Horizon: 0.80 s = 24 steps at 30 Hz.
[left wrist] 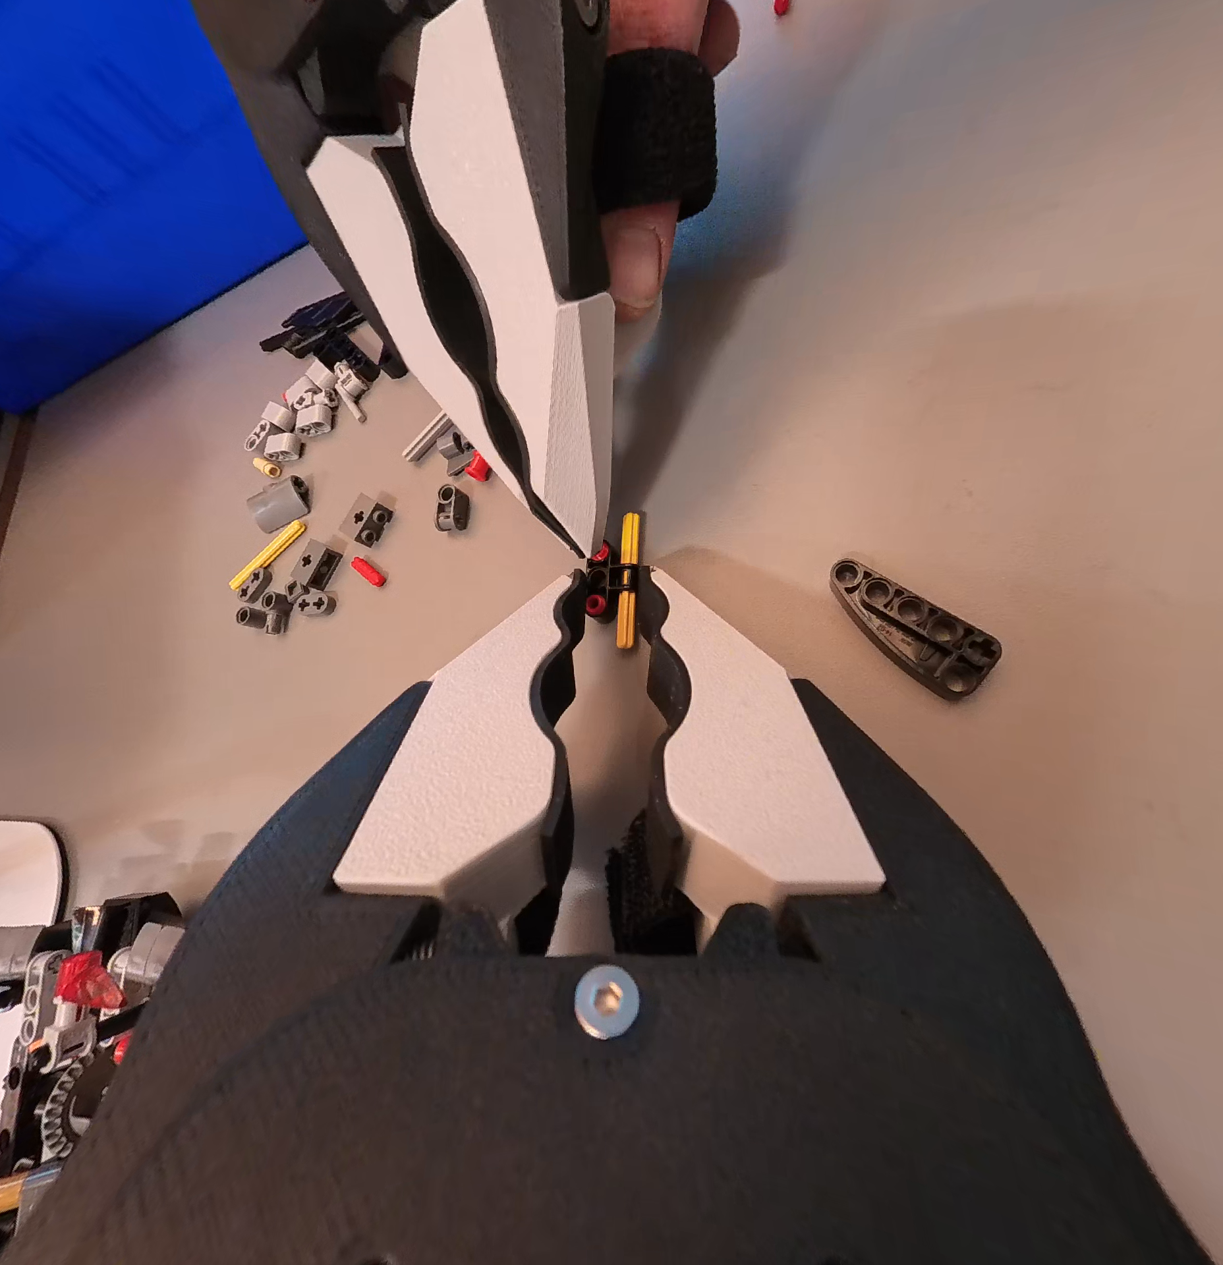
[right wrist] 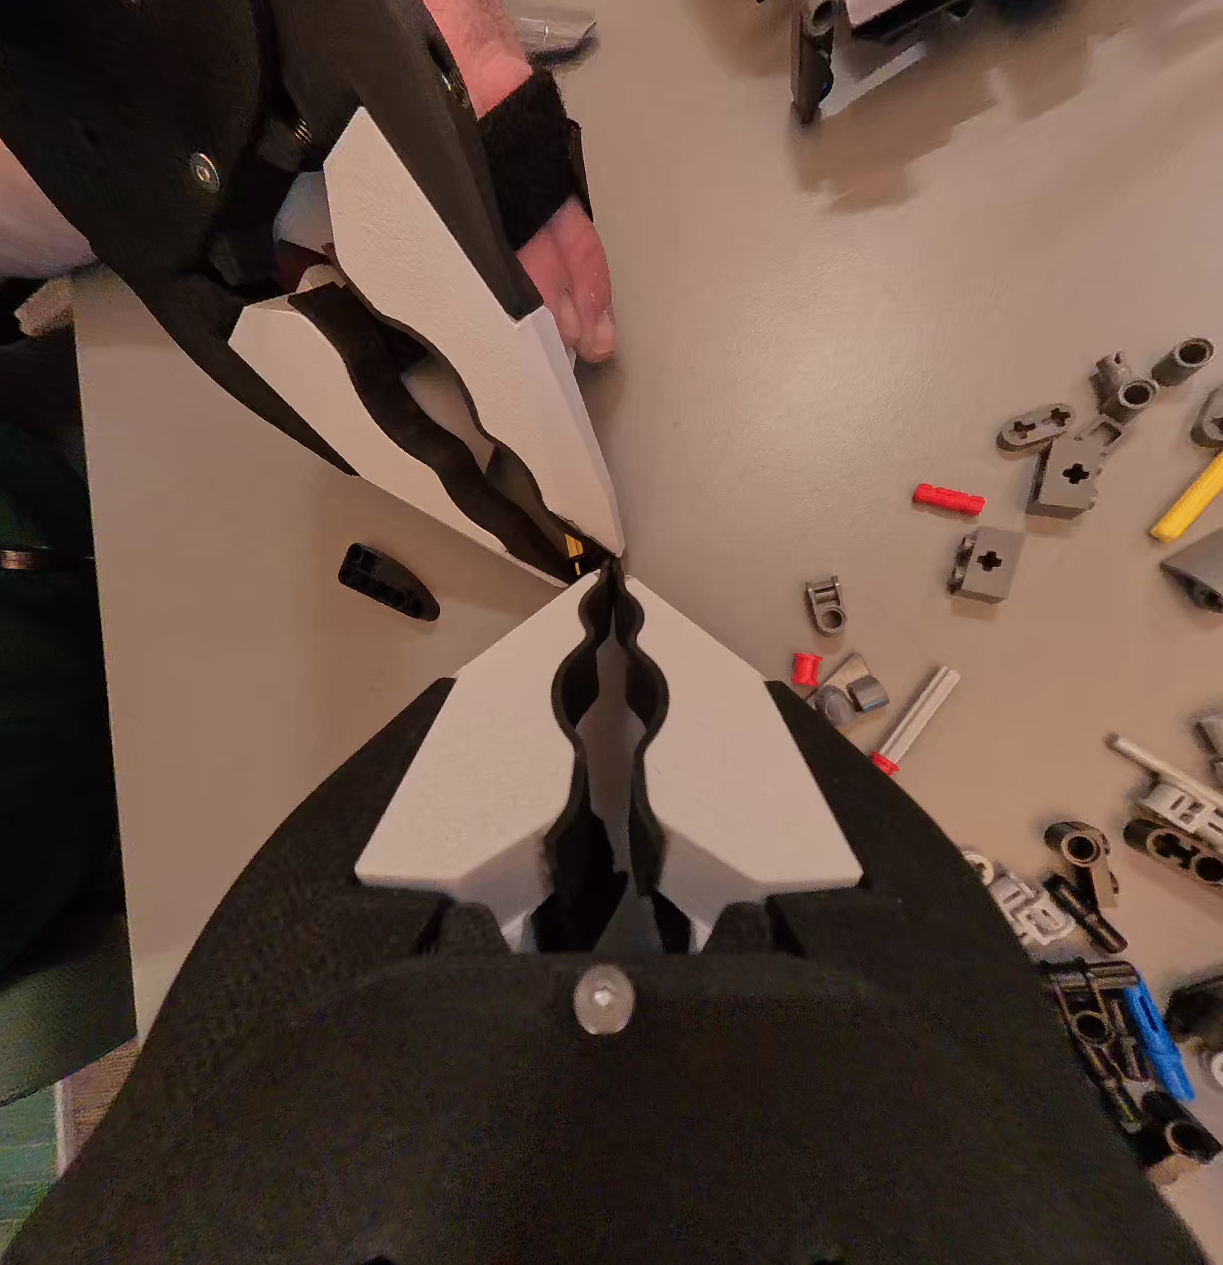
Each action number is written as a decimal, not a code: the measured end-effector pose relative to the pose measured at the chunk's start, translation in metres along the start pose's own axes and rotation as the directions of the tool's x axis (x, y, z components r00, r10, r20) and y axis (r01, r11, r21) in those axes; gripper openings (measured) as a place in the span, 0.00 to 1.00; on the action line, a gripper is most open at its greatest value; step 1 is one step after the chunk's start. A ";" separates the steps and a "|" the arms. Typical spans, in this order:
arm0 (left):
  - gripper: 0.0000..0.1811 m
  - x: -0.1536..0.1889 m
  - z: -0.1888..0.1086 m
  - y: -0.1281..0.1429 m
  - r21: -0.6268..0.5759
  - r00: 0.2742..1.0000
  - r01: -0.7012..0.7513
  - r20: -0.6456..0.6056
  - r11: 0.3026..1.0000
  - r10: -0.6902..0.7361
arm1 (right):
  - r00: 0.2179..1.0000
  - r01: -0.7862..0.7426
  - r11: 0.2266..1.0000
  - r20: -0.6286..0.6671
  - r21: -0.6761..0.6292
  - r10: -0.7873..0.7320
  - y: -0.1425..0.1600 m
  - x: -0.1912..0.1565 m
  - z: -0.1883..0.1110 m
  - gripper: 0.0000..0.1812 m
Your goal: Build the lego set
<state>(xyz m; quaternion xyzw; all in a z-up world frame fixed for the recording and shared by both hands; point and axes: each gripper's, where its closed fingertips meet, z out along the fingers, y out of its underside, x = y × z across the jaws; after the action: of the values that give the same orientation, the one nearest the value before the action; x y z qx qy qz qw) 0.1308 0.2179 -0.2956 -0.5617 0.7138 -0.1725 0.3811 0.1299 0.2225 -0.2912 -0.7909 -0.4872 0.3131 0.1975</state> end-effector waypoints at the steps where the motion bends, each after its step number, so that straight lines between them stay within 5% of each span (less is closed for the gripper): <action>1: 0.07 0.000 0.000 0.000 -0.001 1.000 -0.002 0.001 1.000 0.002 | 1.000 -0.007 1.000 -0.003 0.011 0.007 -0.001 0.000 0.000 0.00; 15: 0.07 0.001 0.000 -0.001 0.007 1.000 -0.011 0.000 1.000 0.011 | 0.995 -0.055 0.981 -0.072 0.185 0.070 -0.003 0.000 -0.001 0.01; 18: 0.07 0.000 0.000 -0.001 0.006 1.000 -0.011 0.006 1.000 0.011 | 0.997 -0.037 0.981 -0.065 0.188 0.050 -0.002 -0.005 0.000 0.12; 24: 0.08 0.000 0.000 -0.001 0.006 1.000 -0.012 0.005 1.000 0.012 | 0.993 -0.009 0.986 -0.116 0.167 0.028 0.001 -0.002 0.002 0.10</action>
<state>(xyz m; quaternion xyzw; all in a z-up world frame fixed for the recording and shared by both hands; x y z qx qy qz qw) 0.1315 0.2174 -0.2956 -0.5568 0.7156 -0.1710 0.3857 0.1279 0.2201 -0.2927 -0.7932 -0.4396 0.3073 0.2884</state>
